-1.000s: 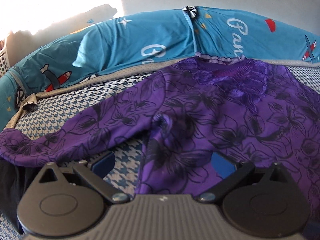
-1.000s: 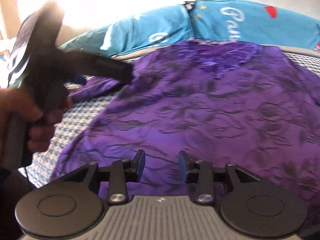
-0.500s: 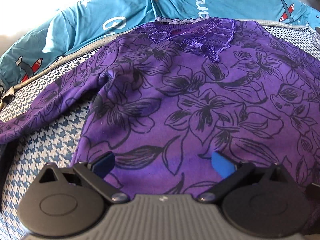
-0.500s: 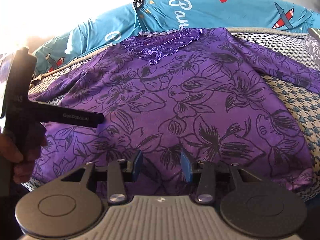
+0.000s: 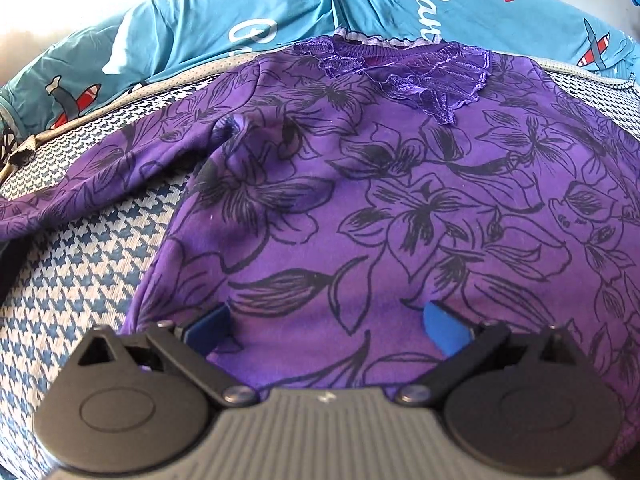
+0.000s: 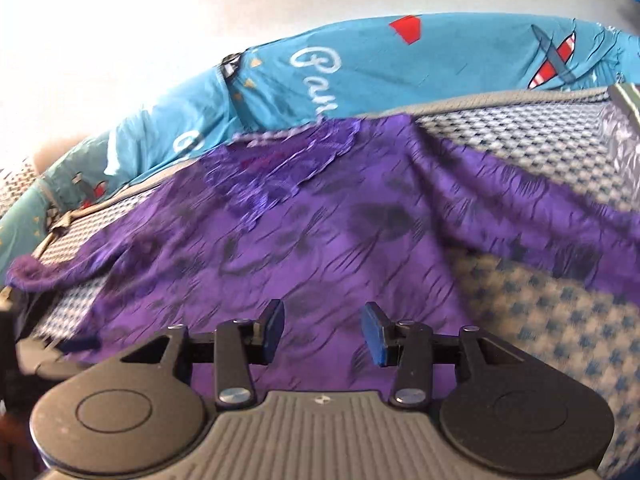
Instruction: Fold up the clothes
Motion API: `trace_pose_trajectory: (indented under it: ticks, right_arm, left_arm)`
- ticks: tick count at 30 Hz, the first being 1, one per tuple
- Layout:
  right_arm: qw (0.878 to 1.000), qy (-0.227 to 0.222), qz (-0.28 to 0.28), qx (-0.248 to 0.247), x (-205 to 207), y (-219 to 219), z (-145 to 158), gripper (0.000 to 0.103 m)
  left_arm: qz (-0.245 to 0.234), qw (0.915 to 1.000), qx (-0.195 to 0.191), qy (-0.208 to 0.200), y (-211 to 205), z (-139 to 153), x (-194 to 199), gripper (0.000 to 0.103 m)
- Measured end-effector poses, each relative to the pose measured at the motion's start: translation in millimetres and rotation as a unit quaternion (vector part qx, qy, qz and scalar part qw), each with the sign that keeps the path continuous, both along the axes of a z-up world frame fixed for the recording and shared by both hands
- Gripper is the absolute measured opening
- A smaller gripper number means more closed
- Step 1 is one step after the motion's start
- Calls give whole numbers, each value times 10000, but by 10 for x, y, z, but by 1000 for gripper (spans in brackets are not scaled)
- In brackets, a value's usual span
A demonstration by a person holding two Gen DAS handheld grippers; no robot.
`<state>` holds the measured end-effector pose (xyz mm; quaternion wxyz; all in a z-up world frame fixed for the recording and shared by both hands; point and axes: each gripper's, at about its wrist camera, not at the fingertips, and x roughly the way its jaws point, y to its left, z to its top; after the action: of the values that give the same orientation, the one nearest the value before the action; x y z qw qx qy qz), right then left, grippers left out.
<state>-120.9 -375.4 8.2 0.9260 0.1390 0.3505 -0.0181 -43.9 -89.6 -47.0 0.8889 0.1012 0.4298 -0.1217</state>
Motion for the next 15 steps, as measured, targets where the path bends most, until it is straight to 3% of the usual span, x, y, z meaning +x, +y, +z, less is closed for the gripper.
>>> trace_pose_trajectory:
  ticks: [8, 15]
  right_arm:
    - [9974, 302, -289, 583, 502, -685, -196, 44]
    - [9942, 516, -405, 853, 646, -882, -404, 47]
  left_arm:
    - [17, 10000, -15, -72, -9, -7, -15, 103]
    - [74, 9998, -56, -148, -62, 26, 14, 103]
